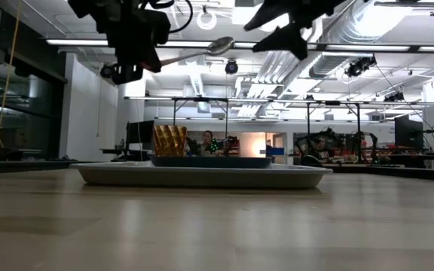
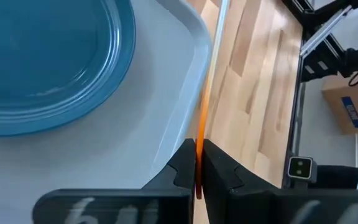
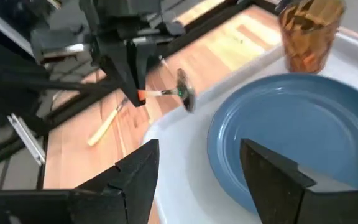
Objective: Pick and place plate/cup/fork/spoon on tray
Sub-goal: Put the orange spoon on the bottom side of the light blue tray
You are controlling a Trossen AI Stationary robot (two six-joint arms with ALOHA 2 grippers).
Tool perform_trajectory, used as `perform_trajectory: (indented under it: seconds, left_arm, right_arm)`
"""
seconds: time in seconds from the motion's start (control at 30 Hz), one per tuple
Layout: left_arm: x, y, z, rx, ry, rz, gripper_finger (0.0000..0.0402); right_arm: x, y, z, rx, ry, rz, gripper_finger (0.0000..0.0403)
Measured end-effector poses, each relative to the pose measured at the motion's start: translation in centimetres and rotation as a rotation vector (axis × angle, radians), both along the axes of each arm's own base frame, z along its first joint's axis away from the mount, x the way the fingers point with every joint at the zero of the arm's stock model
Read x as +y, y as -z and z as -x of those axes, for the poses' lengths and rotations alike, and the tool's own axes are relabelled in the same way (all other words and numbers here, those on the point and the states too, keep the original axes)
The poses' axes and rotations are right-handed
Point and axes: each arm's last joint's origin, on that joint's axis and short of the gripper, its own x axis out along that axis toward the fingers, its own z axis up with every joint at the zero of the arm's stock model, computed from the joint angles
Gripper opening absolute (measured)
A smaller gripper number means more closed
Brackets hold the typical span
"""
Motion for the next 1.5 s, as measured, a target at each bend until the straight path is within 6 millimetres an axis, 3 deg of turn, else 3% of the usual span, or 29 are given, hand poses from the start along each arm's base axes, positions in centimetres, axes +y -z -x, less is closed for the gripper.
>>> perform_trajectory:
  seconds: [0.23, 0.57, 0.73, 1.0, 1.17, 1.5]
  left_arm:
    - [-0.5, 1.2, -0.9, 0.038, 0.031, 0.008, 0.0001]
    - [-1.1, 1.4, -1.4, 0.021, 0.077, -0.015, 0.0000]
    - [-1.2, 1.5, -1.5, 0.028, 0.088, -0.021, 0.0000]
    - [-1.3, 3.1, -2.4, 0.074, 0.108, -0.001, 0.0000]
    - [-1.1, 2.9, -2.8, 0.036, 0.105, -0.008, 0.0000]
    - [-1.1, 2.7, -2.7, 0.020, 0.113, -0.015, 0.0000]
  right_arm:
    - [-0.2, 1.0, -1.8, 0.042, 0.005, 0.017, 0.0215]
    - [-0.2, 2.9, -3.0, 0.104, -0.015, 0.003, 0.0215]
    - [-0.1, 2.7, -3.3, 0.071, -0.024, -0.001, 0.0214]
    - [0.0, 2.8, -3.2, 0.080, -0.048, -0.015, 0.0160]
    - [0.0, 3.1, -3.0, 0.116, -0.051, -0.046, 0.0124]
    - [0.0, 3.1, -3.1, 0.107, -0.047, -0.049, 0.0119]
